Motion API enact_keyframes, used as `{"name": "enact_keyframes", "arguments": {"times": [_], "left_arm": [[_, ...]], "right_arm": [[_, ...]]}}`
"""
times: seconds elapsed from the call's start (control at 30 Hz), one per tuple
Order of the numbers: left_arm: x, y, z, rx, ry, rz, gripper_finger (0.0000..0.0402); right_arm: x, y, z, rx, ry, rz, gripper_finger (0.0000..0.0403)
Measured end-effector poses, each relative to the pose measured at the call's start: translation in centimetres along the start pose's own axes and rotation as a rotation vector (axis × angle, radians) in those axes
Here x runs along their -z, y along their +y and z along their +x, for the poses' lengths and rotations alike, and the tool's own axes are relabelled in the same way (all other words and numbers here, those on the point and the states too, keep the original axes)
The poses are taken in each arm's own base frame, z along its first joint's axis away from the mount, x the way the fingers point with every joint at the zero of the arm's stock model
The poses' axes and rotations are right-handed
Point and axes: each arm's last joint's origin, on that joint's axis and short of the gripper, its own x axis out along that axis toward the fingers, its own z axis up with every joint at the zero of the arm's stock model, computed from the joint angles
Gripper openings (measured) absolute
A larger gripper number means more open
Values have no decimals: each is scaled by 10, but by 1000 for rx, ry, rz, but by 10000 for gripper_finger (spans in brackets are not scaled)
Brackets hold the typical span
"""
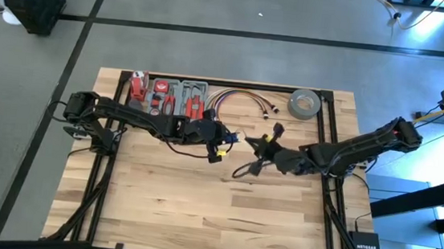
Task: Coil cords
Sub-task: Coil the blue wire onto the black spool
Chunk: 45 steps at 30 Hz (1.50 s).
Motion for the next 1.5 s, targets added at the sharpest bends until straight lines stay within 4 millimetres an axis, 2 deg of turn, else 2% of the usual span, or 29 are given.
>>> {"name": "enact_keyframes", "arguments": {"times": [0.17,0.27,0.47,0.7,0.97,1.23,1.5], "left_arm": [[-1,2,1,-1,-11,-21,0],[-3,2,0,1,-28,-30,0],[-3,1,0,-1,-25,-18,0],[-2,1,0,3,-22,-9,0],[-3,2,0,-1,-29,-29,0],[-9,2,0,6,-84,-67,0],[-15,-4,-3,96,-146,-89,0]], "right_arm": [[3,27,-1,-79,-46,0,9],[4,35,8,-79,-77,-16,9],[0,34,30,-82,-145,-17,9],[-12,33,28,-98,-244,-17,9],[3,35,50,-168,-172,7,9],[11,40,55,-161,-129,-8,9],[12,40,58,-153,-135,-26,9]]}}
